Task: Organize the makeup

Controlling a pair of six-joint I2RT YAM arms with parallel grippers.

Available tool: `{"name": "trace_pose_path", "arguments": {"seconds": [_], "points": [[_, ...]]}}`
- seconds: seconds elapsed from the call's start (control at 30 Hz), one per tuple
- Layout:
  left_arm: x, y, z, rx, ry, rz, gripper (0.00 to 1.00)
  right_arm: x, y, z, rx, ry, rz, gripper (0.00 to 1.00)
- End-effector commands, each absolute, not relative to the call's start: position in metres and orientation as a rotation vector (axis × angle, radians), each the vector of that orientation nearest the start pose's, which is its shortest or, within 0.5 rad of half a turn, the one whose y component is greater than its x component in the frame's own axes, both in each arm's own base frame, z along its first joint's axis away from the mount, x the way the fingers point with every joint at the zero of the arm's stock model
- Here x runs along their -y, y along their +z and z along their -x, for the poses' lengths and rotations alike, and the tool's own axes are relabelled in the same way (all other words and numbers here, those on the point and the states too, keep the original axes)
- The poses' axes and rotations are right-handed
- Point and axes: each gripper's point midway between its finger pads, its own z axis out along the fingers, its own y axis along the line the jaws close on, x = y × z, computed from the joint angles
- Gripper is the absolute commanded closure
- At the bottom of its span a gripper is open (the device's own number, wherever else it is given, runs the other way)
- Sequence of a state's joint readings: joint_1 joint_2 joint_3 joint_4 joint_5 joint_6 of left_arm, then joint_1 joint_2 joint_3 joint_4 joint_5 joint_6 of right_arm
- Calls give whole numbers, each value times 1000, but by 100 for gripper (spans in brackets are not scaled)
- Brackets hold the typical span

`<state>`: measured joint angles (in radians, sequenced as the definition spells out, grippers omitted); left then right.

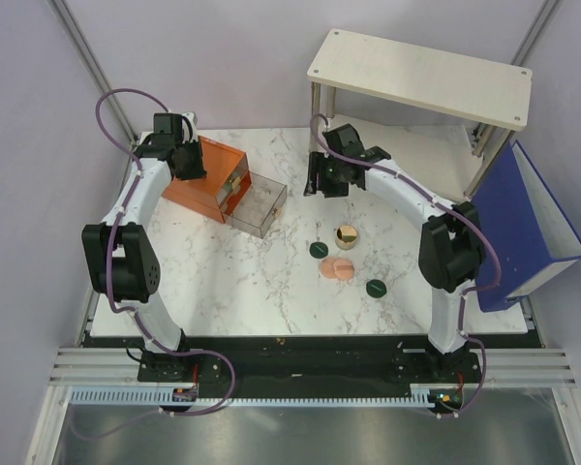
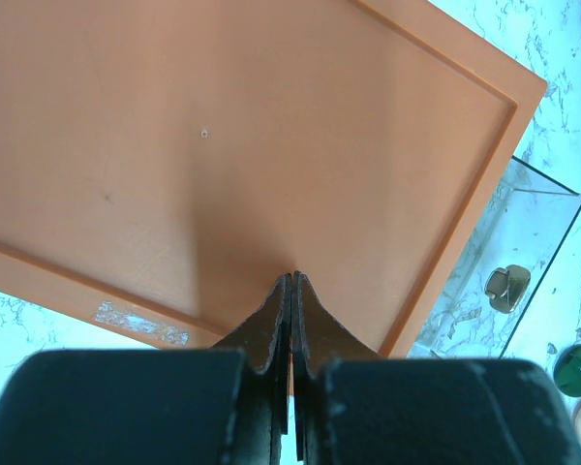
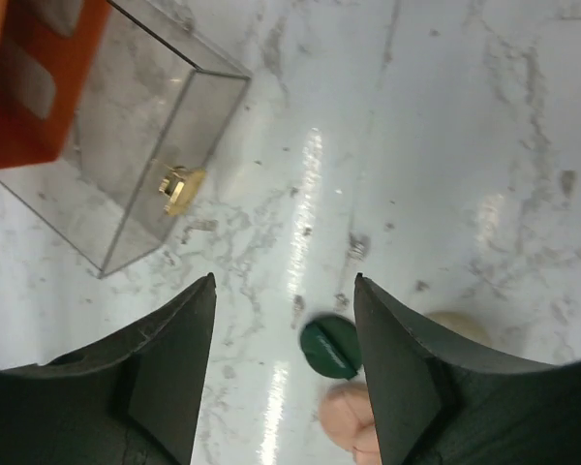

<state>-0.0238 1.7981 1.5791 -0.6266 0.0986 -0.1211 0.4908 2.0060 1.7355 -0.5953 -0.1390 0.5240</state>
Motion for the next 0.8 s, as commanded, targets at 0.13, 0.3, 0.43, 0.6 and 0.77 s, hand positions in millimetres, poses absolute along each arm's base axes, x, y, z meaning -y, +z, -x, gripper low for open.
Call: {"name": "trace_pose_path", "arguments": {"seconds": [0.13,0.3,0.43,0.6,0.77], "points": [[26,90,-404,-2759,-139,70,98,-204,96,-367,-2709,174,213,26],[26,87,-405,-2760,-137,61,98,-197,79,-358,-2740,104,231,20],[26,85,-404,-2767,-139,61,98,-197,63,-357,-2760,81,234,20],[26,84,-403,-2768,-139,61,98,-194,42,-354,-2793,45,230,20],[25,85,-403,-2765,-133,65,98,-189,27,-350,-2813,12,222,22]]}}
